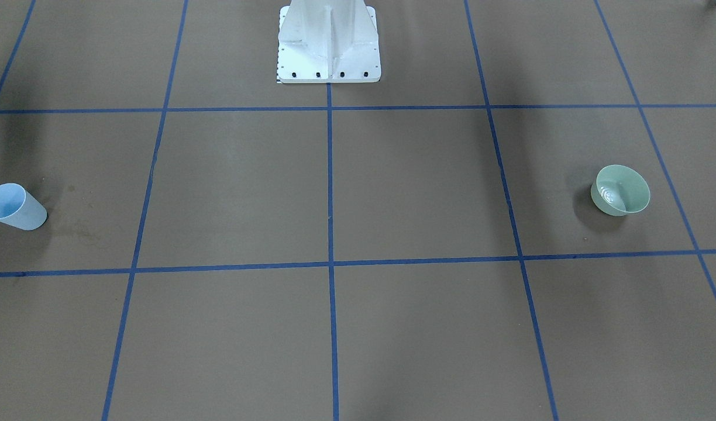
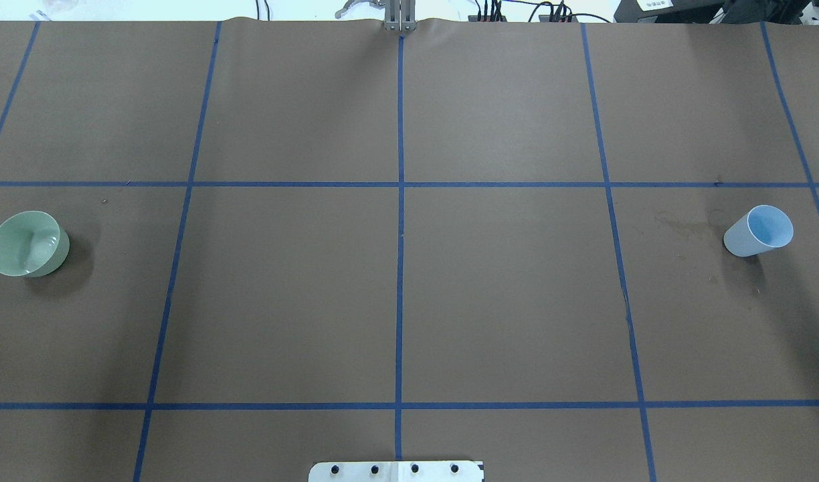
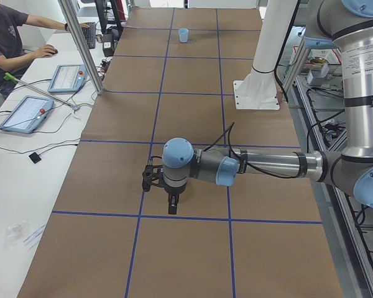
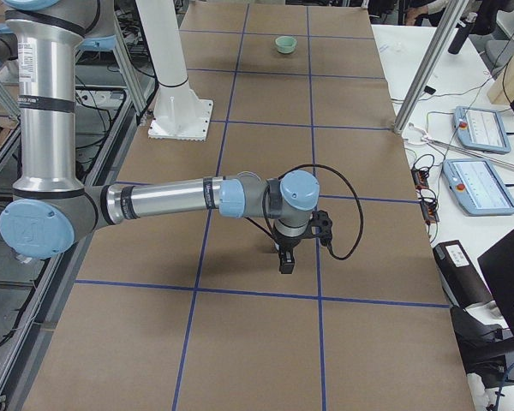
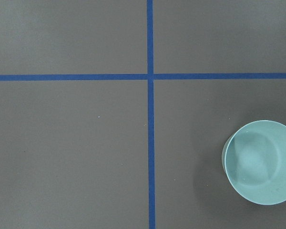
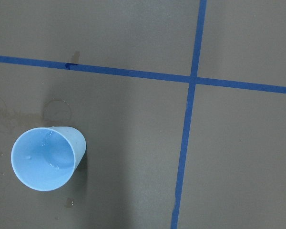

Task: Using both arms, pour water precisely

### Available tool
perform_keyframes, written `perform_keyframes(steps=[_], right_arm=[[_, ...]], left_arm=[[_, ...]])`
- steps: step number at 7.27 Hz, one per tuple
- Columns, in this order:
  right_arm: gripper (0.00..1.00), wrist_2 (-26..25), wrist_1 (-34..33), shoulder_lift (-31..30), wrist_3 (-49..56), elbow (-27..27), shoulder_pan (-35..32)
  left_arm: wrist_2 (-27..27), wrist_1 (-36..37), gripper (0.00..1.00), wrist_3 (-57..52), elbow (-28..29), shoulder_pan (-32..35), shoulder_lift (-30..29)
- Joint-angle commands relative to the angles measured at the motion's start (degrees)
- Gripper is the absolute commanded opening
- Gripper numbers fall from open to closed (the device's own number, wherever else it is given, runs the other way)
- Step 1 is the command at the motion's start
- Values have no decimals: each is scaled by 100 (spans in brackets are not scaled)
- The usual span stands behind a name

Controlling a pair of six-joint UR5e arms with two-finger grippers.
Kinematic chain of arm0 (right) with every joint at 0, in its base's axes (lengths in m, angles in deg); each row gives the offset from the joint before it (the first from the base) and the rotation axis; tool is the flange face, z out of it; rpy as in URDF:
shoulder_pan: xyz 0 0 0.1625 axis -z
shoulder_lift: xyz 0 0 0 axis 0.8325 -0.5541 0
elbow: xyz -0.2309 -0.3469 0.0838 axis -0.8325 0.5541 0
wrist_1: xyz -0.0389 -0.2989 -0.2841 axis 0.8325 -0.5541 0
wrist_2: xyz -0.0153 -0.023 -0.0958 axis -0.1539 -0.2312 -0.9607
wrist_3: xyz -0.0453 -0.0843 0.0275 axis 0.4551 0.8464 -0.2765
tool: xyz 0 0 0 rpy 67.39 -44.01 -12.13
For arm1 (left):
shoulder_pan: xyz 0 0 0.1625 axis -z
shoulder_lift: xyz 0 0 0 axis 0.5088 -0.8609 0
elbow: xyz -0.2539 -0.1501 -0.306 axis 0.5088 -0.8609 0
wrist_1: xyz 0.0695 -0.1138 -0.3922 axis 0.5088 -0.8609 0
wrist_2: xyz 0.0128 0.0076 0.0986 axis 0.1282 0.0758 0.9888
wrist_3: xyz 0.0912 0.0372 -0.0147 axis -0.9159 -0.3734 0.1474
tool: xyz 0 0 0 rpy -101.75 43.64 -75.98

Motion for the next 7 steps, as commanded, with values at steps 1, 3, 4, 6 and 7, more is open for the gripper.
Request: perform_keyframes(steps=[1,3,4,6,7], right_arm=[[99,-32,1,-334,2,-374,3],[99,-68,9,-317,-42,-341,-6],[99,-68,9,-266,-60,-210,3],[99,159,18,-168,-60,-235,3],[99,204,27,-151,-60,-244,12]], left_arm=[[-148,-17,100,-7,-38,-17,48],[-473,-60,100,-16,23,-9,58],[-509,-139,100,-42,380,-17,58],[-475,-394,100,-16,331,-17,67],[-518,-412,100,-34,331,-17,75]])
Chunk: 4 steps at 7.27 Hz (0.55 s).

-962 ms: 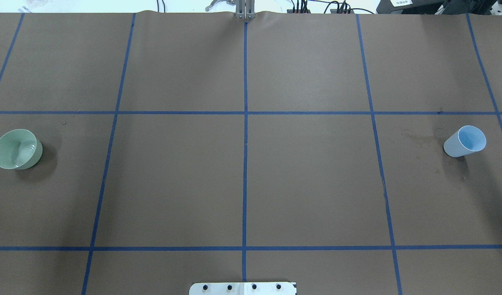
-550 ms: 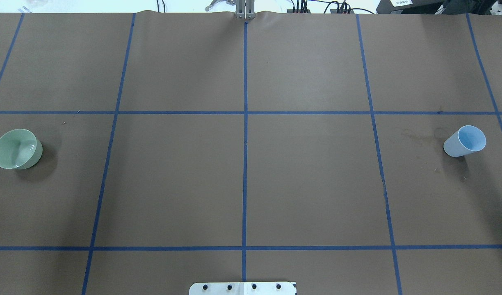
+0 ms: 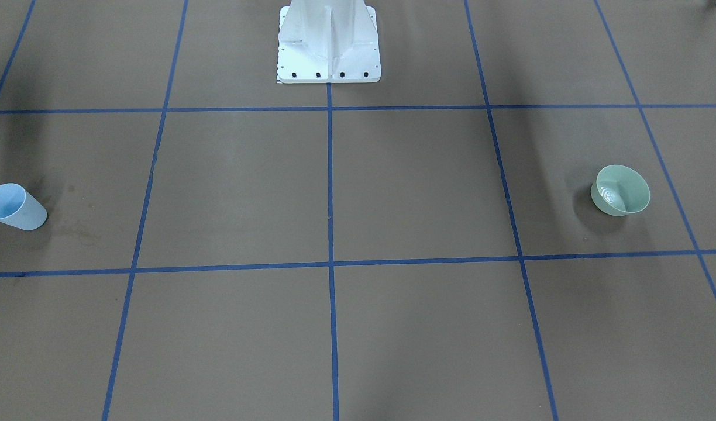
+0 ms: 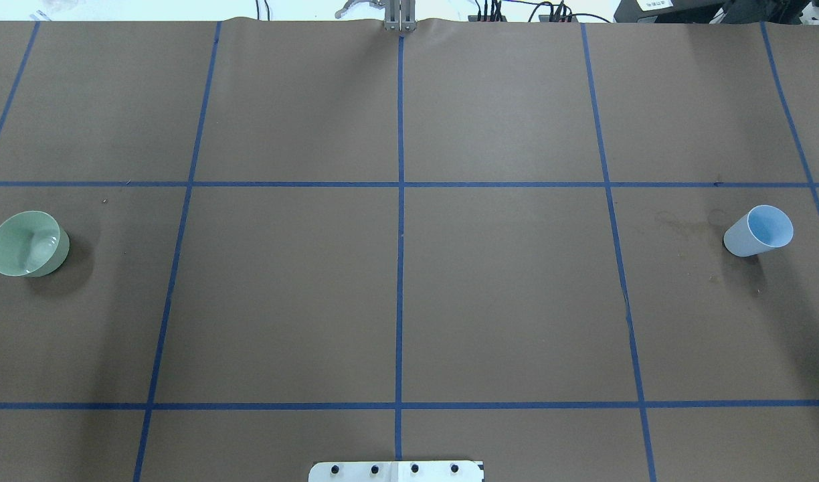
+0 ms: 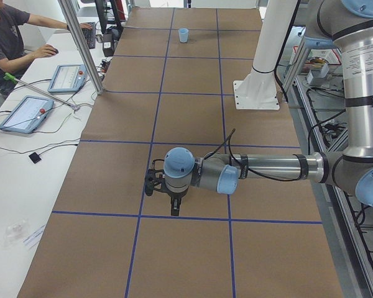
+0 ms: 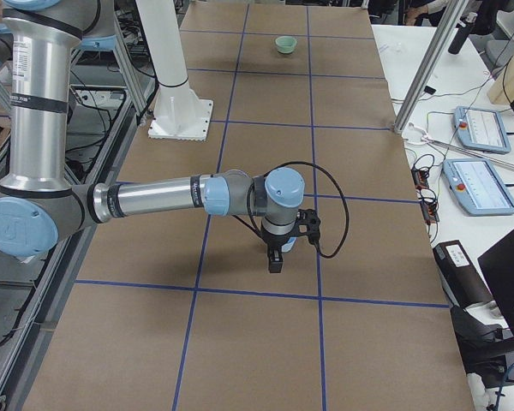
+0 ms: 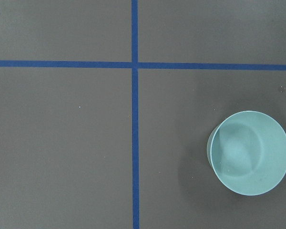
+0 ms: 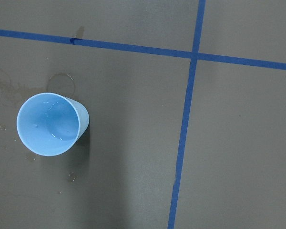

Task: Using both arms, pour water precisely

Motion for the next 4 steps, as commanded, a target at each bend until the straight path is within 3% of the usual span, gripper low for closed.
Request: perform_keyframes(steps=[1,2,3,4], right_arm=[[99,96,11,129,-1,-1,6],[99,87,11,156,-1,-1,6],[99,96,11,191,-1,8,6],[99,96,11,192,-1,8,15]], left_arm=[[-25,-73,100,-12,-29,-15,42],[-34,-55,100,6,14,-32,60],[-147,-125,93,15,14,-128,-27],[-296,-448,97,206,32,-521,-80]])
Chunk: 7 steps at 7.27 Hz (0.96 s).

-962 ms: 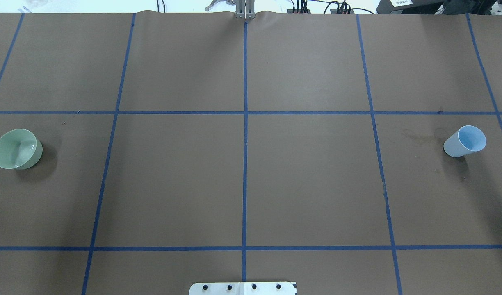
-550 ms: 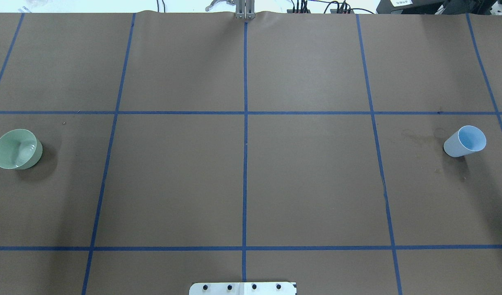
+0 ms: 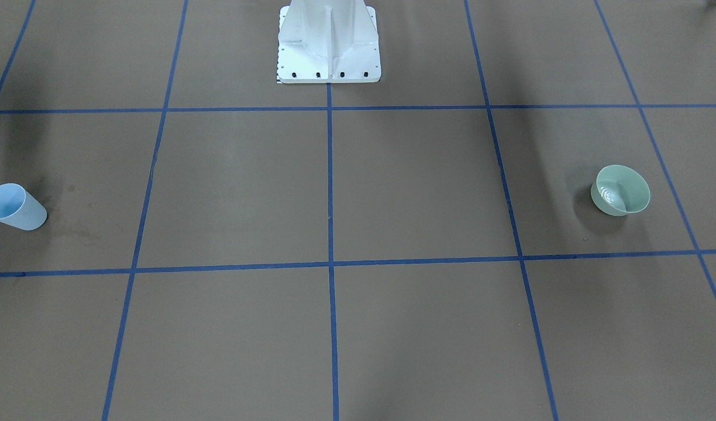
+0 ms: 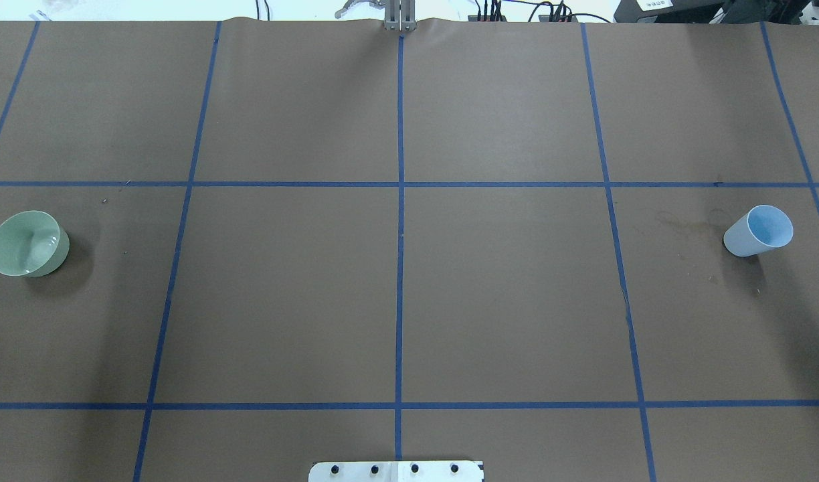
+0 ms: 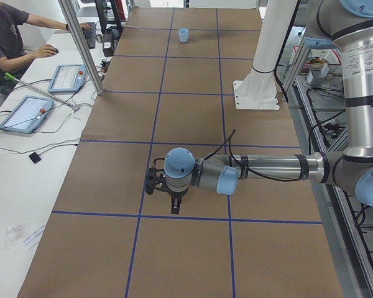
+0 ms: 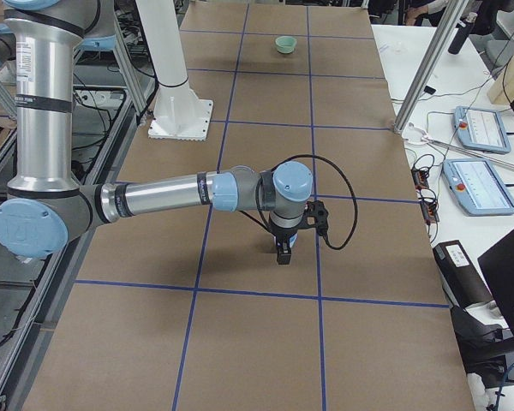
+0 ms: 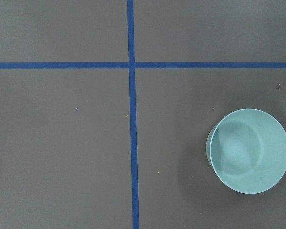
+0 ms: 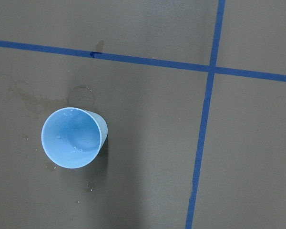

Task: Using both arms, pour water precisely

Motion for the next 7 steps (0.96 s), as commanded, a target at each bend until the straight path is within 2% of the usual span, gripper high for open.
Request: perform_keyframes(steps=[1,2,3,5,7], right_arm=[[99,3,0,27,9,13,49],[99,3,0,96,0,21,49],[99,-6,0,97,9,48,58],[99,3,0,97,9,48,58],[99,3,0,97,9,56,111]], left_arm=[[-10,-623,100,898,199,-660,-256],[226,-704,100,1758,436,-1116,-528],[568,-853,100,1993,673,-1512,-722],[642,-1319,100,1986,1428,-1630,-961],[624,-1688,100,1995,1739,-1910,-988]])
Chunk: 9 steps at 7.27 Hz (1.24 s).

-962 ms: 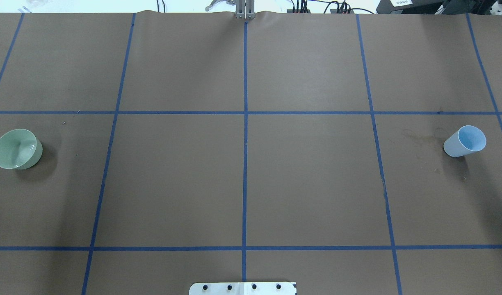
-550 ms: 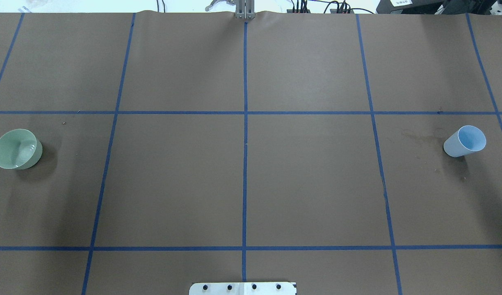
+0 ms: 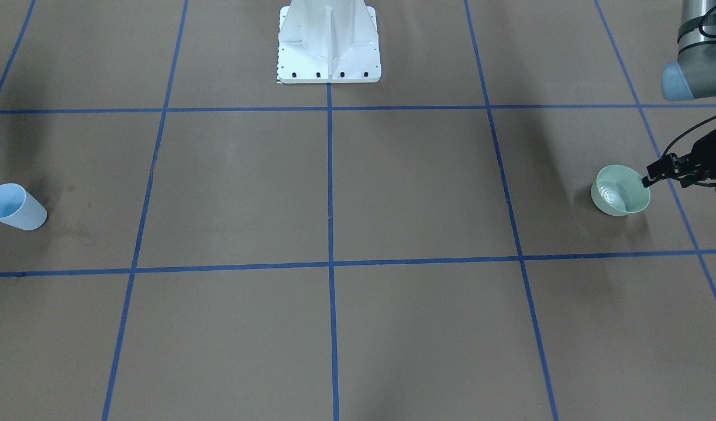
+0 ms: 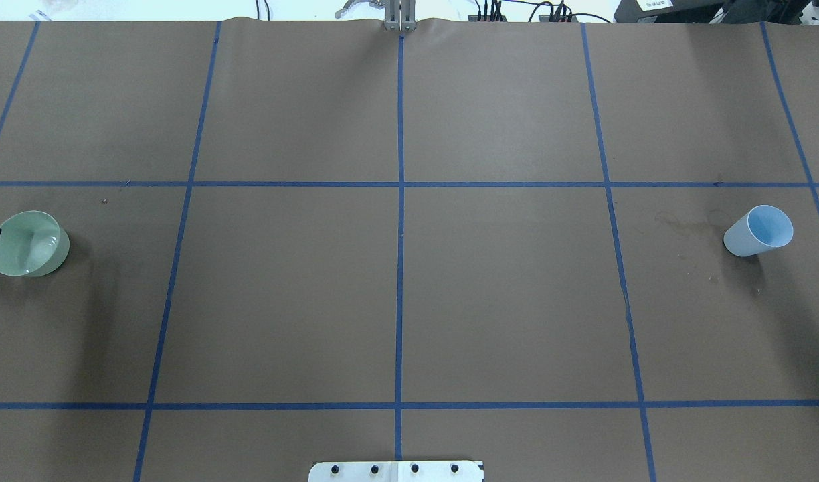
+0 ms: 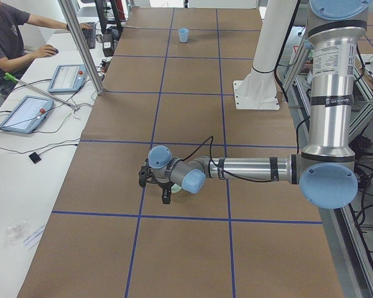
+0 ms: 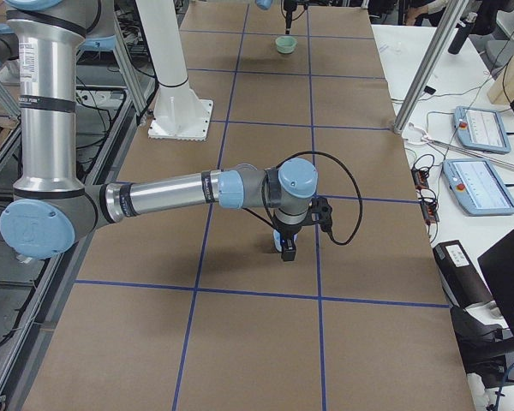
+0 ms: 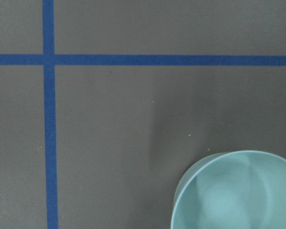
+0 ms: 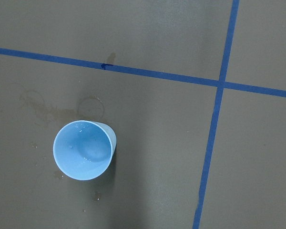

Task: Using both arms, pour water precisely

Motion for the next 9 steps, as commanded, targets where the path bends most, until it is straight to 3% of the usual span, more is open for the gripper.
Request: perform_keyframes(steps=[1,2,3,5,6,7,8,9], right_arm=[[99,-8,0,1,1,8,51],[99,-9,0,1,1,25,60],[99,0,0,1,1,25,60],[99,-8,0,9,1,25,104],[99,-9,0,9,1,25,104],[99,-9,113,9,1,34,104],[99,0,140,1,-8,52,113],[99,0,149,1,1,69,139]], left_arm=[[-31,-292,96,-5,211,-301,-51],[-32,-293,63,38,212,-407,-51],[-23,-276,1,73,229,-408,-60],[-101,-223,0,82,256,-443,-121],[-624,-223,0,152,186,-434,-243],[-1056,-223,0,849,-6,-434,-679],[-1077,-249,0,1822,-182,-556,-1188],[-1034,-232,0,2936,-445,-1114,-1707]])
